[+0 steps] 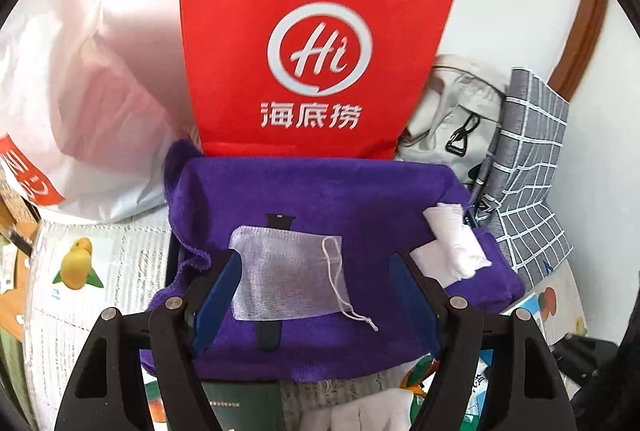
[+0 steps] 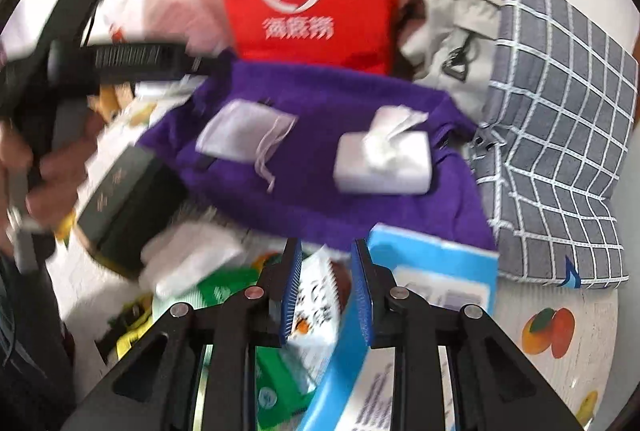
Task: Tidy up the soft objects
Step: 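Move both grippers back over the items on the bed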
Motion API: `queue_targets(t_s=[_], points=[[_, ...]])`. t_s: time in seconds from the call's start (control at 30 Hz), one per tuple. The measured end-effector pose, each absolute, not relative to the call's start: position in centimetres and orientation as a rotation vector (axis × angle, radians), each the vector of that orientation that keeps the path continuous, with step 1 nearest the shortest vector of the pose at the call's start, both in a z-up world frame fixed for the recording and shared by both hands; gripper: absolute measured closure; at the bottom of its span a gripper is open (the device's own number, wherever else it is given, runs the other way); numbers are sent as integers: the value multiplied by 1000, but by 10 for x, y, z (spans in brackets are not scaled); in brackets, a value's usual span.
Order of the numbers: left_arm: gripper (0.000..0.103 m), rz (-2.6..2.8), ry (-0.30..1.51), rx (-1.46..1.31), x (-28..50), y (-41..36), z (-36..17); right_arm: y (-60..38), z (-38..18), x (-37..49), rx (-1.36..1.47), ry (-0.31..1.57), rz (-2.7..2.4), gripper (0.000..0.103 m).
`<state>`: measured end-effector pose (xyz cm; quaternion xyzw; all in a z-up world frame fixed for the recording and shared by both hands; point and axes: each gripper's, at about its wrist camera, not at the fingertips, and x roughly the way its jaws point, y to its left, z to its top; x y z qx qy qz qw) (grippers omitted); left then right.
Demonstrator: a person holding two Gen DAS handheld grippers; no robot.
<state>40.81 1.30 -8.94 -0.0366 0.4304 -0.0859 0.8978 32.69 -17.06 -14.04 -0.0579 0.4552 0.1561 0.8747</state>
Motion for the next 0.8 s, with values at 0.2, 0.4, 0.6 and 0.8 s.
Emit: queue_targets(t_s=[0.2, 0.4, 0.6, 0.8], points=[[28, -156, 832, -11, 396, 10, -73, -151, -162, 331, -237, 1011, 289, 76], [28, -167, 824, -29, 396, 16, -69, -141, -176, 344, -272, 1073, 283, 86], [28, -159, 825, -48, 395, 22, -68, -153, -172, 340, -186, 1059, 304, 103], [28, -139, 821, -29, 382, 22, -64, -170, -138, 315, -80, 971, 293, 103]])
